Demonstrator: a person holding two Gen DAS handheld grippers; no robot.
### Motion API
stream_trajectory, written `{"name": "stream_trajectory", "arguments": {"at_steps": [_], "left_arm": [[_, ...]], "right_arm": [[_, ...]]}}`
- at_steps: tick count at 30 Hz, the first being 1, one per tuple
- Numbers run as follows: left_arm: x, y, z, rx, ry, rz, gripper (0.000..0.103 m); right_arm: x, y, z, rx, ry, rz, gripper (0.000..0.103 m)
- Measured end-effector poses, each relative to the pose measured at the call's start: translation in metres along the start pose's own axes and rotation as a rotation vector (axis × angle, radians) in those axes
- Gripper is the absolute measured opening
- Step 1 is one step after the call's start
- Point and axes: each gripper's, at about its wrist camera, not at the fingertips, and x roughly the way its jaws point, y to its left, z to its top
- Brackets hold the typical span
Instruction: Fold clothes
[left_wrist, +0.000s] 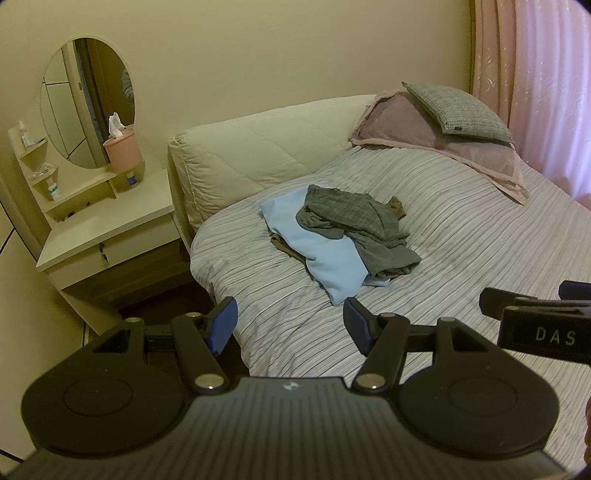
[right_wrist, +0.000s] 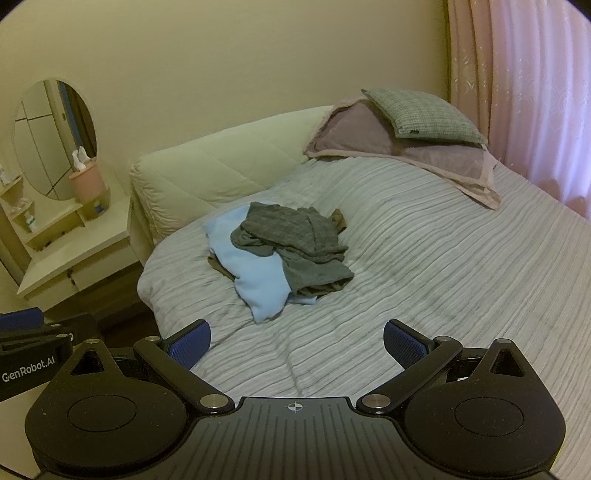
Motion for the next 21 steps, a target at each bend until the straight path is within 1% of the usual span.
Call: {"name": "stream_trajectory", "arguments": {"at_steps": [11, 21], "left_arm": [[-0.001, -0.008, 0.001, 0.013, 0.003, 0.008, 0.06], [0.014, -0.009, 0.008, 0.028, 0.009, -0.02, 0.061]], "right_arm": [[-0.001, -0.006, 0.003, 0.021, -0.002, 0.006, 0.102], [0.009, -0.009, 0.008, 0.044, 0.002, -0.02, 0.102]]}}
